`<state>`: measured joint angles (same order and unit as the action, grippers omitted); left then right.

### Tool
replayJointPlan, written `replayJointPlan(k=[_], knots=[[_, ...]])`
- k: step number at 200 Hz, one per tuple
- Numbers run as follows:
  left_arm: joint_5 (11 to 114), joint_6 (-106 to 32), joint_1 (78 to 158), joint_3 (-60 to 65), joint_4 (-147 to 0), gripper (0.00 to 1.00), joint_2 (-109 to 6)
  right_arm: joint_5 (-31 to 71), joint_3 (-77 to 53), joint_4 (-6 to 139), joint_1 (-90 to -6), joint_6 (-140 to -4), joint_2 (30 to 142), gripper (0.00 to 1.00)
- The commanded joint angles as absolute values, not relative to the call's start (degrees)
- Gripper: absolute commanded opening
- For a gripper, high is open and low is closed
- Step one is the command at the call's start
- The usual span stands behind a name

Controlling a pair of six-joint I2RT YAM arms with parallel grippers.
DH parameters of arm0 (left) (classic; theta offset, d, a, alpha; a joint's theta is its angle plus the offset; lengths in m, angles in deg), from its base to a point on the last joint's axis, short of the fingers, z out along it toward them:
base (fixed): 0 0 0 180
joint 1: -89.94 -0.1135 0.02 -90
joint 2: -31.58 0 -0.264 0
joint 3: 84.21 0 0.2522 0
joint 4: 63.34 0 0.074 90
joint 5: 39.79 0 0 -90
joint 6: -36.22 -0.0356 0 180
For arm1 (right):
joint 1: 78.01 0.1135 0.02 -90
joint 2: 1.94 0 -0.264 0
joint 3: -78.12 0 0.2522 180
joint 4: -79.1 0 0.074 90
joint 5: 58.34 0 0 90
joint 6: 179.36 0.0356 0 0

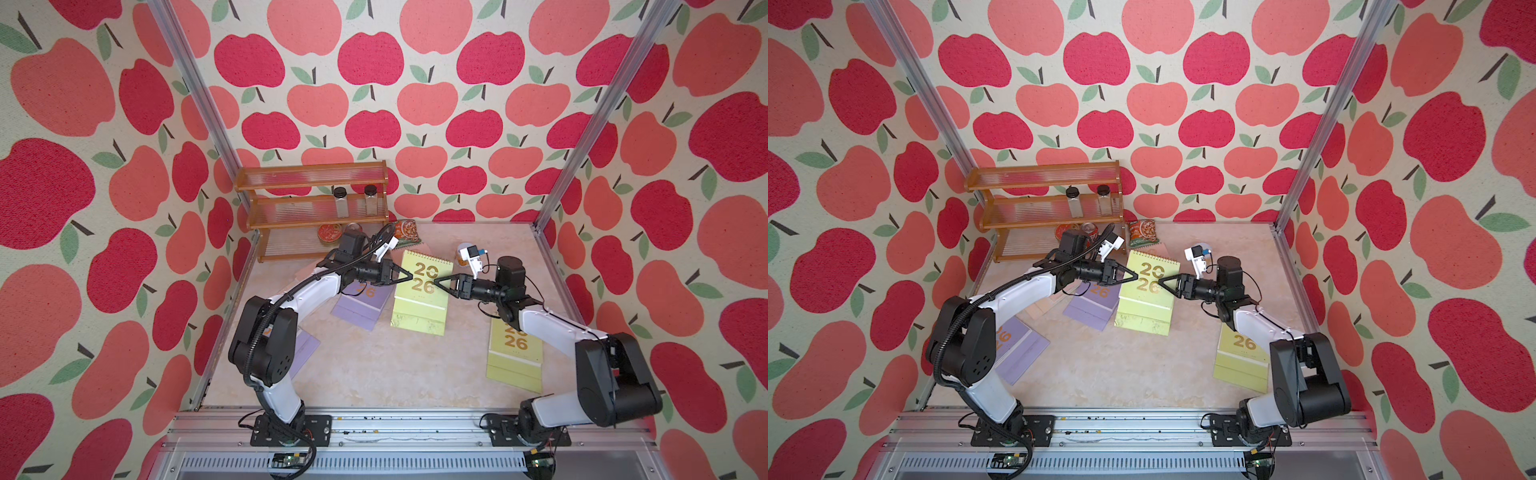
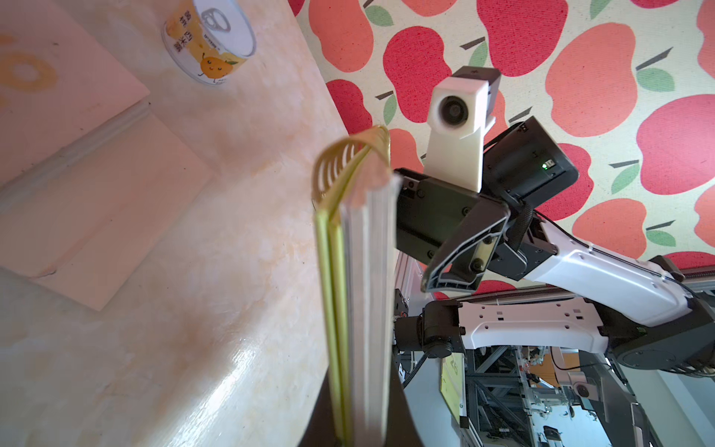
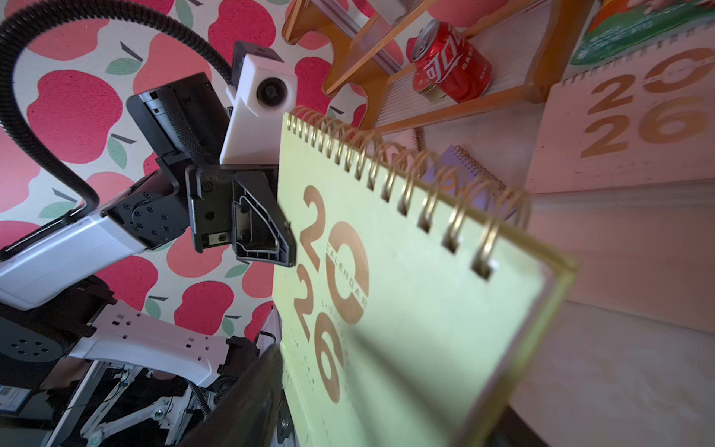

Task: Stack the calendars
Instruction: Pick up the calendar at the center of the board, then place the calendar at the center of the board.

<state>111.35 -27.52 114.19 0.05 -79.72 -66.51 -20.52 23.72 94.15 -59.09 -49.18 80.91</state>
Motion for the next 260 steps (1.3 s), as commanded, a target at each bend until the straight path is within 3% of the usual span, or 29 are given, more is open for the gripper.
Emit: replayJointPlan(k=[1,41,63,73,82,120,126,141,150,154,190,214,260], knots=[[114.54,-26.30,114.37,-0.95,-74.54,0.00,-63.26,-21.94,25.40,102.08,-57.50,-44.63,82.40,0.62],[115.03,-25.21,114.39,-2.68,-72.37,0.00,-62.20,-20.83,25.48,104.40,-54.56,-43.39,83.49,0.44],[113.42,-26.99,114.37,-2.62,-75.21,0.00,-61.45,-20.58,25.18,104.27,-53.42,-43.17,83.74,0.24],[111.93,-28.62,114.36,-2.26,-77.60,0.00,-60.95,-20.70,24.92,103.86,-53.10,-43.12,83.72,0.08],[110.33,-30.20,114.29,-1.92,-80.05,0.01,-60.35,-20.70,24.61,102.69,-52.97,-43.21,83.61,0.00],[102.63,-35.29,113.49,-1.04,-87.60,0.16,-57.52,-17.45,23.29,91.72,-52.78,-46.31,81.65,0.00],[101.18,-36.07,113.40,-1.06,-88.70,0.27,-57.05,-16.48,23.03,88.93,-52.78,-46.89,81.21,0.00],[97.22,-37.30,112.82,-1.37,-90.70,0.67,-55.33,-15.43,21.77,81.64,-52.78,-48.81,80.19,0.00],[94.51,-38.05,112.44,-1.97,-91.43,0.85,-53.94,-15.27,21.72,78.63,-52.78,-49.25,79.45,0.00],[93.57,-38.40,112.23,-2.26,-91.58,0.89,-53.16,-15.32,21.75,77.41,-52.78,-49.59,79.14,0.00],[87.18,-39.63,109.99,-5.18,-91.53,0.94,-46.98,-14.66,23.62,66.34,-52.80,-52.88,76.94,0.00],[82.34,-40.62,109.47,-6.25,-92.13,1.00,-44.23,-15.34,27.23,66.94,-52.78,-51.50,76.38,0.00],[79.32,-41.65,108.93,-7.14,-93.27,1.00,-42.15,-14.76,32.10,68.01,-52.36,-50.16,76.37,0.00]])
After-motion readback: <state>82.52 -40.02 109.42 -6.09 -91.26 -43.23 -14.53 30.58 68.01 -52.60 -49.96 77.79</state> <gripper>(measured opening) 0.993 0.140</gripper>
